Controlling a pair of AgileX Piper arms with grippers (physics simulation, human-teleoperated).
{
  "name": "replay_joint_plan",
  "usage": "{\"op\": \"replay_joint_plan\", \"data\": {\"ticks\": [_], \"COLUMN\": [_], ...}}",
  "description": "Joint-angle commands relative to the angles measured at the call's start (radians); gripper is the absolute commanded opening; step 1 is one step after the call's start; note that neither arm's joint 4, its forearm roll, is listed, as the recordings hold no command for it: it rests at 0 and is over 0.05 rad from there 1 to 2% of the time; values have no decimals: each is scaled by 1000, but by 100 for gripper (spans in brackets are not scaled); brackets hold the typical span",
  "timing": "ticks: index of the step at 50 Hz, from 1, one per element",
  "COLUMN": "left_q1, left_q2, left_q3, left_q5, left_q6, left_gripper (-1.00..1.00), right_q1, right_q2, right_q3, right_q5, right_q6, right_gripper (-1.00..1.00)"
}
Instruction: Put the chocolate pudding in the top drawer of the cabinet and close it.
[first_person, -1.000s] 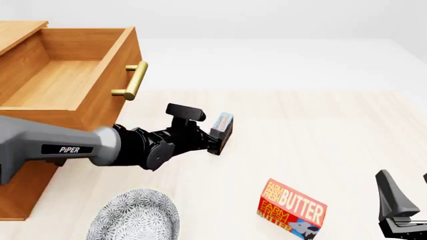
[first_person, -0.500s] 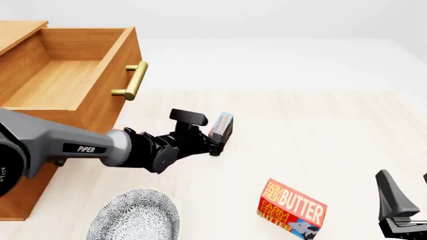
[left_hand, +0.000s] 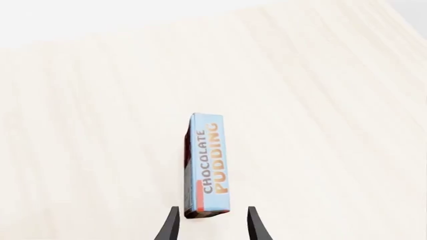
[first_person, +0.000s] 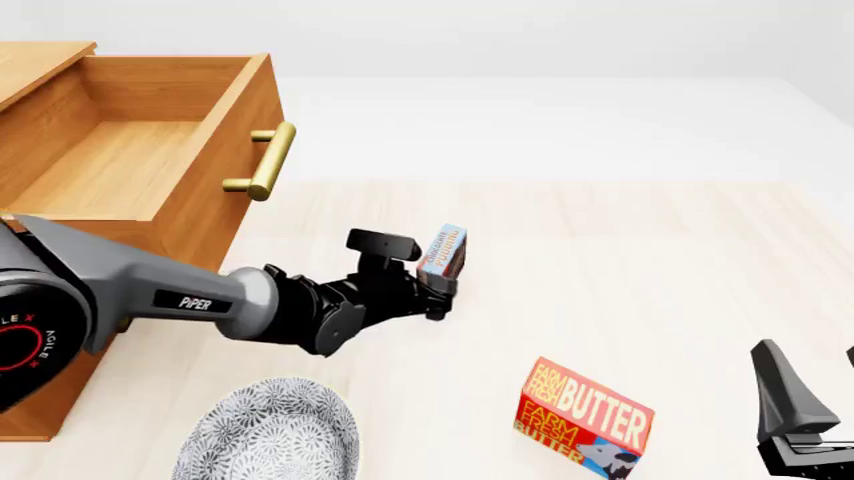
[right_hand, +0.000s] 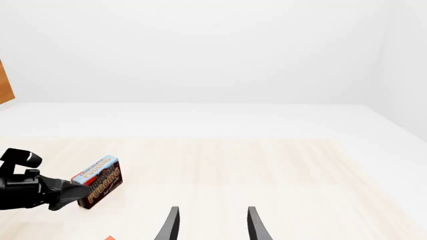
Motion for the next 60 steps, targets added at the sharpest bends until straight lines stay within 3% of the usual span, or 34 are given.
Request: {"op": "replay_joint_plan", "data": {"ticks": [1, 23, 60], "left_q1": [-8, 9, 9], "left_q2": [23, 70, 59], "left_q3": [-1, -12, -51], "left_q5": [-26, -59, -31], "left_q6": [-14, -36, 6], "left_gripper": [100, 100, 100], "right_q1": [0, 0, 0], "right_q2": [0, 0, 0], "right_q3": [0, 0, 0], "right_q5": [0, 0, 0], "right_q6": [0, 0, 0], "right_gripper": [100, 100, 100]}}
